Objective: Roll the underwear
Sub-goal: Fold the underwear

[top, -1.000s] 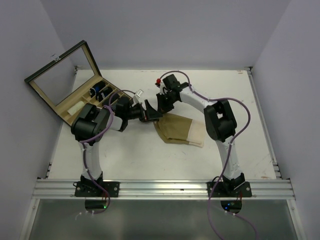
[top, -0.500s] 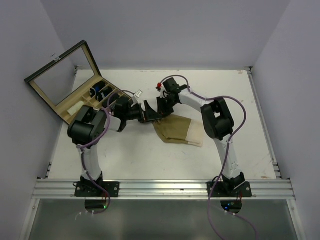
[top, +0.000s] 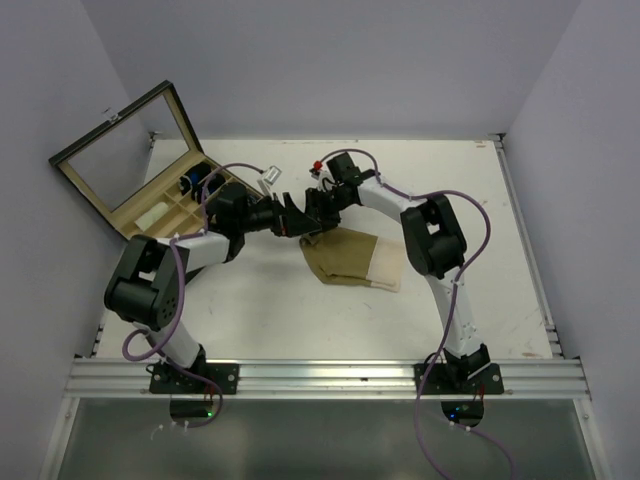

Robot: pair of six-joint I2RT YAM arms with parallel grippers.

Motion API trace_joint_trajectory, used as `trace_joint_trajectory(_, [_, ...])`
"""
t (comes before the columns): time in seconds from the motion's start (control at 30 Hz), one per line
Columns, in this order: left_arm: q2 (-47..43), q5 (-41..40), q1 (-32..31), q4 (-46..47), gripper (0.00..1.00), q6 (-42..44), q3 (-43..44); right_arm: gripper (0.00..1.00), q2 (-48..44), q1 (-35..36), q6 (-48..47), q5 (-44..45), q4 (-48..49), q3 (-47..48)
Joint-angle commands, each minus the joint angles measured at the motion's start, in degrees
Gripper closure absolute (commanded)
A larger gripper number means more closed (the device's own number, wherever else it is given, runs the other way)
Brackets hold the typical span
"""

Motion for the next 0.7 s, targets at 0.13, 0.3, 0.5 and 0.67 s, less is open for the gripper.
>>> trace_joint_trajectory(0.13, [2.08, 0.82, 0.79, 6.29, 0.0, -2.63, 1.77, 0.6, -3.72, -1.7, 6.29, -7.82, 7.85, -1.78])
trace_joint_trajectory(0.3, [1.73, 2.22, 2.11, 8.59, 0.01, -4.66, 2.47, 0.61, -5.47, -2.57, 6.64, -8.34, 7.94, -3.01])
trace_joint_trajectory(0.5, [2.16, 2.93, 3.17, 9.12, 0.1, -5.45, 3.08, 0.59, -10.66, -6.7, 5.23, -10.19, 6.98, -4.25])
trace_joint_trajectory(0.67, [5.76, 3.02, 2.99, 9.65, 0.24, -5.98, 4.83, 0.67, -15.75, -10.13, -1.25, -11.42, 1.28, -5.92])
